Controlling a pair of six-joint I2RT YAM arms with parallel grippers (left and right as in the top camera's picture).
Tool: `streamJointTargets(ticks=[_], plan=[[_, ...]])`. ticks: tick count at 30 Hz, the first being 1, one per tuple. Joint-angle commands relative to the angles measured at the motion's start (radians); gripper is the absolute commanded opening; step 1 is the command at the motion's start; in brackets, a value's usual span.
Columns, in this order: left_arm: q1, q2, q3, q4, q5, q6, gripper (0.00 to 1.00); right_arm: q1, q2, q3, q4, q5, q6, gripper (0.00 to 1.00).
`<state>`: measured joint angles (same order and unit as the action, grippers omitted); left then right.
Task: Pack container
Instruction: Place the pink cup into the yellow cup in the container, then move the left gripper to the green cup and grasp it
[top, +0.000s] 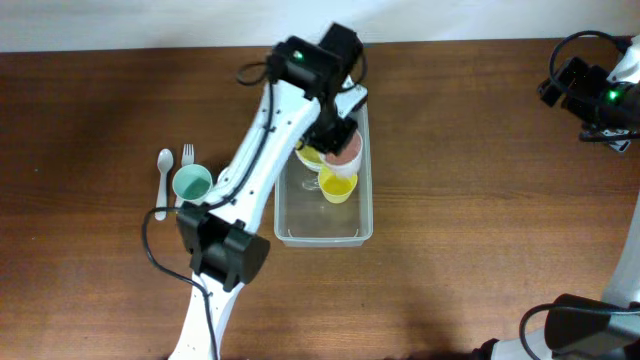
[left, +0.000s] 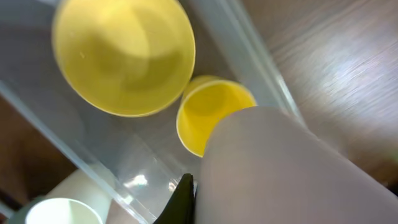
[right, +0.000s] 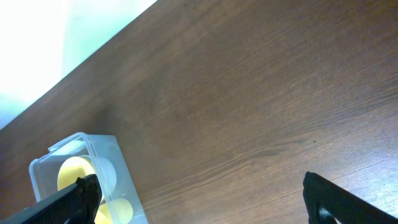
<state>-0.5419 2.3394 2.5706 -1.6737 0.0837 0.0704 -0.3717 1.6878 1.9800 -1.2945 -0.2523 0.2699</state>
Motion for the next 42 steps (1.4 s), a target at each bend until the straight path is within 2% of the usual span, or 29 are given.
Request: streamJointTargets(ticks=[1,6,9,14,16,19,23,28,29,30,32,33,35,40,42], plan=[[0.006,-0.027,-0.084,0.032,-0.048,-0.002,0.06,-0.003,0.002,0.008,0.001,-0.002,0.005,0.99],[0.01,-0.027,-0.184,0.084,-0.058,-0.002,0.08,-0.003,0.002,0.008,0.001,-0.002,0.005,0.99],[0.008,-0.026,-0.23,0.113,-0.058,-0.002,0.17,-0.003,0.002,0.008,0.001,-0.002,0.005,0.99],[0.008,-0.026,-0.281,0.171,-0.059,-0.002,0.21,-0.003,0.002,0.008,0.001,-0.002,0.005,0.99],[0.008,-0.031,-0.272,0.163,-0.085,-0.002,0.21,-0.003,0.002,0.008,0.001,-0.002,0.005,0.99],[0.008,-0.064,-0.175,0.061,-0.161,-0.003,0.21,-0.003,0.002,0.008,0.001,-0.002,0.005,0.99],[0.036,-0.169,-0.048,-0.014,-0.19,-0.018,0.22,-0.003,0.002,0.008,0.001,-0.002,0.005,0.99],[0.14,-0.397,-0.051,-0.014,-0.197,-0.037,0.3,-0.003,0.002,0.008,0.001,-0.002,0.005,0.99],[0.179,-0.446,-0.057,-0.014,-0.198,-0.058,0.36,-0.003,0.002,0.008,0.001,-0.002,0.005,0.99],[0.263,-0.507,-0.087,-0.014,-0.197,-0.129,0.43,-0.003,0.002,0.008,0.001,-0.002,0.005,0.99],[0.361,-0.547,-0.15,-0.014,-0.196,-0.167,0.46,-0.003,0.002,0.008,0.001,-0.002,0.005,0.99],[0.446,-0.559,-0.229,-0.014,-0.175,-0.175,0.46,-0.003,0.002,0.008,0.001,-0.002,0.005,0.99],[0.524,-0.554,-0.335,0.002,-0.129,-0.175,0.46,-0.003,0.002,0.008,0.001,-0.002,0.005,0.99],[0.65,-0.537,-0.713,0.195,-0.039,-0.175,0.47,-0.003,0.002,0.008,0.001,-0.002,0.005,0.99],[0.673,-0.523,-0.804,0.253,0.001,-0.168,0.48,-0.003,0.002,0.008,0.001,-0.002,0.005,0.99]])
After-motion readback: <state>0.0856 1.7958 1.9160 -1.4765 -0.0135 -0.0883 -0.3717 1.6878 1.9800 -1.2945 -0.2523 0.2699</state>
